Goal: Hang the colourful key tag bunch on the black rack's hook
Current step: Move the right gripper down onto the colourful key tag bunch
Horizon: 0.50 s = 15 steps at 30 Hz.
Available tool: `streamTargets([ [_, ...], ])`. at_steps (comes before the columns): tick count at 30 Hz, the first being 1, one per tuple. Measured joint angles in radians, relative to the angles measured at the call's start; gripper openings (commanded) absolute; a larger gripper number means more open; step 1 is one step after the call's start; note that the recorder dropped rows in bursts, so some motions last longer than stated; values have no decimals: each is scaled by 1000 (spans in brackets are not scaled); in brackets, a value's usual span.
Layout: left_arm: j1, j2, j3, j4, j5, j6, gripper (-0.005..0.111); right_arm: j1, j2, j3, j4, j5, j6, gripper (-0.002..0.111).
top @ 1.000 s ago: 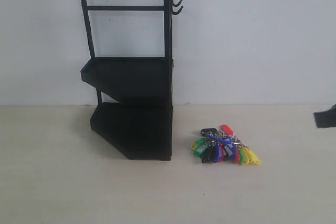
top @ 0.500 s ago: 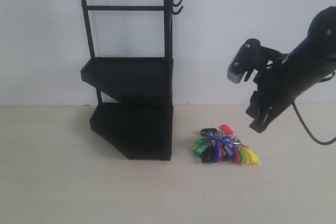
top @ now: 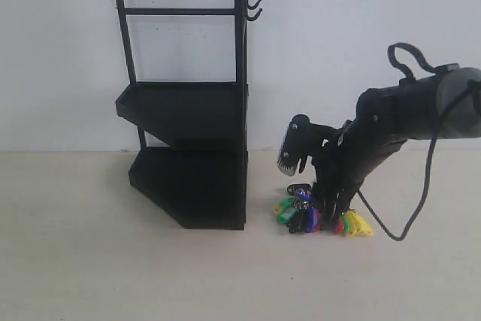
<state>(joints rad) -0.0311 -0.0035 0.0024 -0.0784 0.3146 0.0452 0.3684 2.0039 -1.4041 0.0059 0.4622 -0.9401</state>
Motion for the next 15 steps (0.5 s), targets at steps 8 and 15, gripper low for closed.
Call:
streamTargets([
  [8,0,0,0,0,0,0,4,0,83,0,4,-98,53,54],
  [15,0,0,0,0,0,0,4,0,140,0,4,-195,90,54],
])
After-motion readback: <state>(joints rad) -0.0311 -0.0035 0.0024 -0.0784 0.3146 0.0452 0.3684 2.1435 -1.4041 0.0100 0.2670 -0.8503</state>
